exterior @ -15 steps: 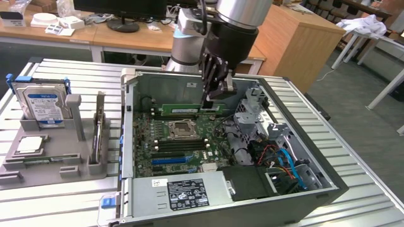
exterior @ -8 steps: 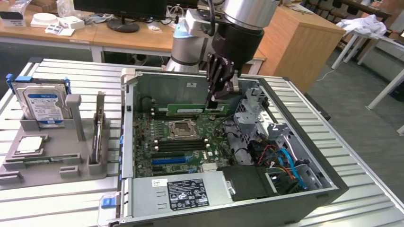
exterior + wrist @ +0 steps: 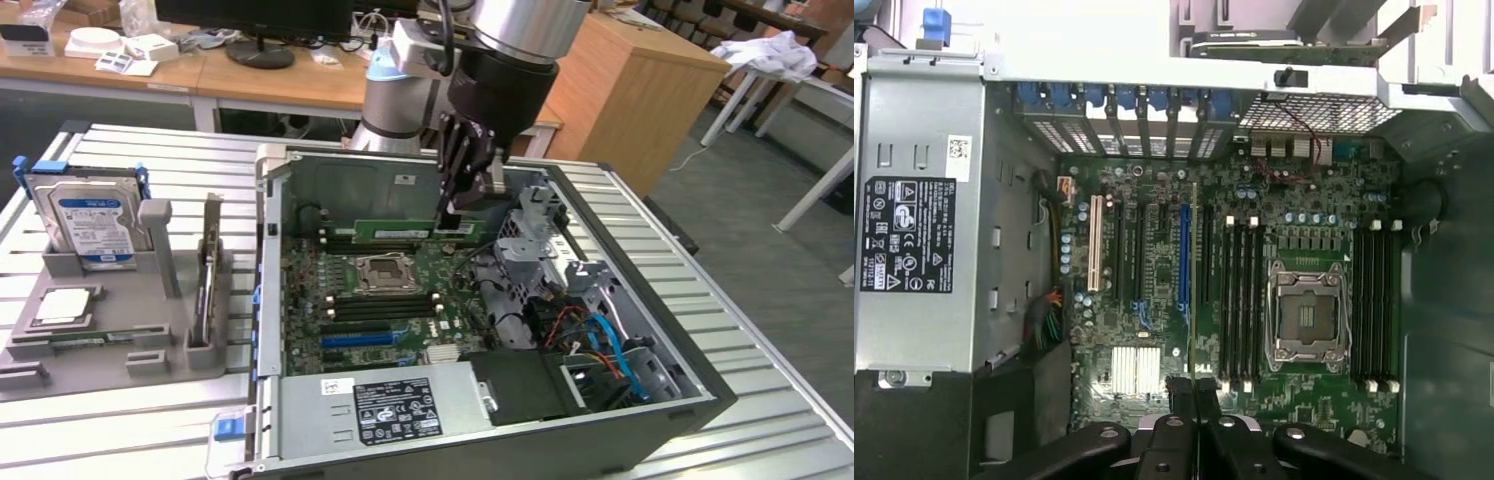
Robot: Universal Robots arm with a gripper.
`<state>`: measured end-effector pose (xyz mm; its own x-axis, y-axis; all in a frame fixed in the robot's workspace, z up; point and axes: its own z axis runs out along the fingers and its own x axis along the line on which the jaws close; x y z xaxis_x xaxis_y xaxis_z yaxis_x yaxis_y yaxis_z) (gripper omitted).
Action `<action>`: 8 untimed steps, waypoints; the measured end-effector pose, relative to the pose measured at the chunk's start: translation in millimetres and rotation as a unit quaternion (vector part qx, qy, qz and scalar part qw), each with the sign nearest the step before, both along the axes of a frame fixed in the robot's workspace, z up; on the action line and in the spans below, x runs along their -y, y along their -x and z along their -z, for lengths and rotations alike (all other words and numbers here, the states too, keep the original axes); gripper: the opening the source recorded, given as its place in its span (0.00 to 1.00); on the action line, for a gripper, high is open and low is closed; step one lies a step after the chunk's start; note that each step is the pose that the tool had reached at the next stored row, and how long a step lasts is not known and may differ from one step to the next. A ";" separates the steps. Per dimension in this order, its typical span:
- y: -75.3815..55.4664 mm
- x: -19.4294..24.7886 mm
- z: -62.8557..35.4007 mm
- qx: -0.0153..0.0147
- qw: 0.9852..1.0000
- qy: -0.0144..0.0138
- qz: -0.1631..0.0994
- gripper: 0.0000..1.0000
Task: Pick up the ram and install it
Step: 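Pick up the ram and move it above insertion slot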
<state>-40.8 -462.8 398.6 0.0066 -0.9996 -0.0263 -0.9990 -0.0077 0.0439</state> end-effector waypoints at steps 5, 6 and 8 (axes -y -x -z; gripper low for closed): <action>0.0 0.1 0.0 0.000 1.000 0.000 0.006 0.12; -0.1 -0.2 0.0 0.000 1.000 0.000 0.006 0.12; -0.1 -2.0 0.0 0.000 1.000 0.000 0.006 0.12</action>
<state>-40.7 -460.8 398.6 -0.0047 -0.9996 -0.0261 -0.9990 0.0035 0.0440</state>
